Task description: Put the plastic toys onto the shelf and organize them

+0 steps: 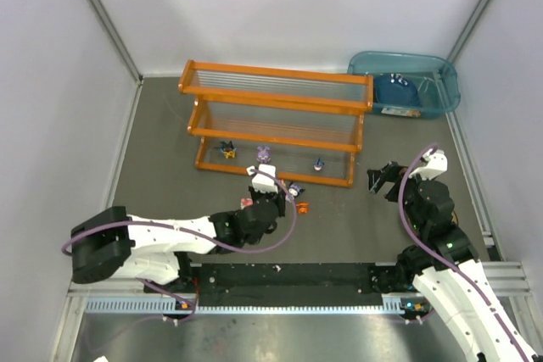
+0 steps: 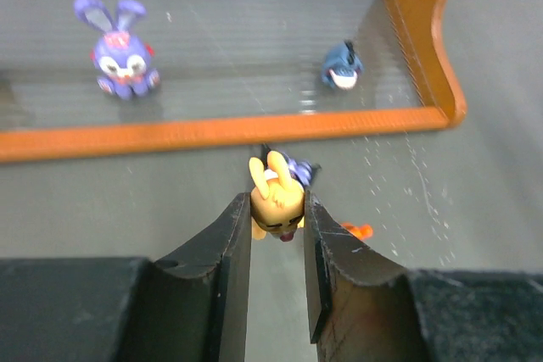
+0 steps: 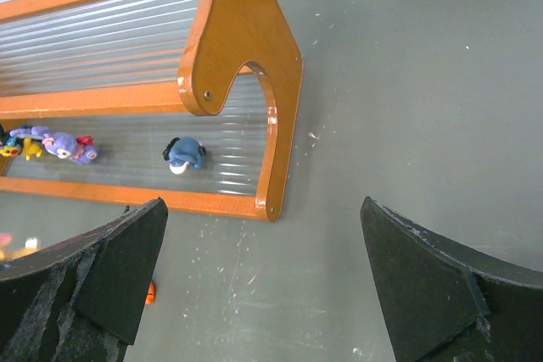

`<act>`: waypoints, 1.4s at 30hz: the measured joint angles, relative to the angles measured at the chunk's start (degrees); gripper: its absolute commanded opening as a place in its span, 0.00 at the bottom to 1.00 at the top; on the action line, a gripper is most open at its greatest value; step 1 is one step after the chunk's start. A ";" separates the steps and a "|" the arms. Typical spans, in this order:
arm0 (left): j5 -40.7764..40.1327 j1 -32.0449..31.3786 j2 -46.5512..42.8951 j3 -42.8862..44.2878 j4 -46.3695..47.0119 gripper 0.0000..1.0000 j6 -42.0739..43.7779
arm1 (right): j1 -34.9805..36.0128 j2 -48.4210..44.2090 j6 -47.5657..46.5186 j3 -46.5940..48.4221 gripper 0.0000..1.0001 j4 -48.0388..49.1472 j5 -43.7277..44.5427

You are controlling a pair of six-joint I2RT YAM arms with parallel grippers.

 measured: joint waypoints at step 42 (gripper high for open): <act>19.34 22.05 31.95 13.25 25.68 0.00 16.94 | 0.00 0.11 -0.02 0.00 0.99 -0.02 0.17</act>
